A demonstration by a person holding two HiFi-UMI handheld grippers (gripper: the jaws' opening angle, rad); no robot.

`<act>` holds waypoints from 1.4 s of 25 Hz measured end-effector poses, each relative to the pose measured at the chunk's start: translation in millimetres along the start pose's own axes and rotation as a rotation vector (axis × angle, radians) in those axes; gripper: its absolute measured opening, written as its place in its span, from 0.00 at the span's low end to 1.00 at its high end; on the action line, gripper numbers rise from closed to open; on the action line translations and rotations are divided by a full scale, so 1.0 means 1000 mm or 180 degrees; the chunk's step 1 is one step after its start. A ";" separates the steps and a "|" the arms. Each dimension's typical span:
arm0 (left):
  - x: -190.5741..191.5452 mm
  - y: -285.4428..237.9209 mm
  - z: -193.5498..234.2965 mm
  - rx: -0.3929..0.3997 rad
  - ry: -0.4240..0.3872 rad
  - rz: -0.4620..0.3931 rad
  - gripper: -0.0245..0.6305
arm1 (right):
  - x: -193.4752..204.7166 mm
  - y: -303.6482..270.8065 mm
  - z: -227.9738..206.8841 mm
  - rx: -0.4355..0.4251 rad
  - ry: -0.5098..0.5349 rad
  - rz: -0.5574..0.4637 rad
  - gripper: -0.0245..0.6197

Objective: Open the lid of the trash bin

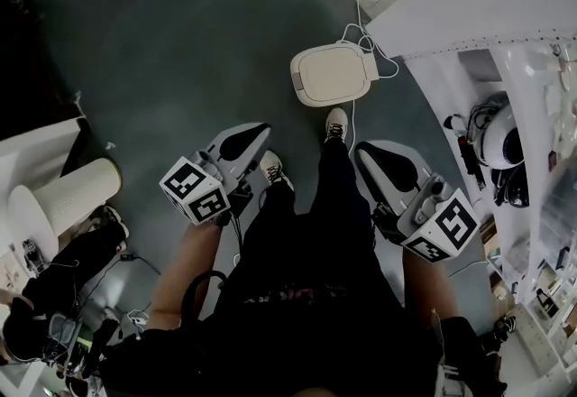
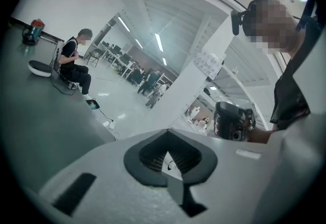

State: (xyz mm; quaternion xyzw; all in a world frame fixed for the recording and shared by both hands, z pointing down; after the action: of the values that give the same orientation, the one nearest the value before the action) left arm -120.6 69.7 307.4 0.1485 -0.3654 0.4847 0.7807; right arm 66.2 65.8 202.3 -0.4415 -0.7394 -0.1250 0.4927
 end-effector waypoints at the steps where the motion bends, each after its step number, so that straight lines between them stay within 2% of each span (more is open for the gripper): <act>1: 0.004 -0.005 0.006 -0.0029 0.0025 0.0033 0.04 | 0.002 -0.001 -0.006 -0.0001 -0.0016 0.0028 0.05; 14: 0.066 -0.053 0.110 -0.0407 0.0245 0.0304 0.04 | 0.040 -0.032 -0.082 -0.0048 -0.0198 0.0436 0.05; 23: 0.109 -0.087 0.178 -0.0539 0.0369 0.0445 0.04 | 0.066 -0.051 -0.121 -0.0043 -0.0203 0.0671 0.05; 28: 0.136 -0.106 0.214 -0.0600 0.0456 0.0546 0.04 | 0.078 -0.056 -0.137 -0.0021 -0.0388 0.0733 0.05; 35: 0.175 -0.120 0.266 -0.0776 0.0643 0.0717 0.10 | 0.100 -0.059 -0.166 0.0069 -0.0431 0.0851 0.05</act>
State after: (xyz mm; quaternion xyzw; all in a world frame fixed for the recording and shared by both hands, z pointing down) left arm -83.9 -30.6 630.3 -0.0384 -0.3555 0.5335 0.7665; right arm 110.2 -18.5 381.2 -0.5382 -0.7068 -0.0202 0.4586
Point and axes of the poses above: the fingertips, and each gripper's own axes: y backward along the fingers, z to its left, x out of its underside, the point moved 4 cm from there along y, backward along the fingers, and after that the axes turned 10 degrees about x, right-handed, at the moved point
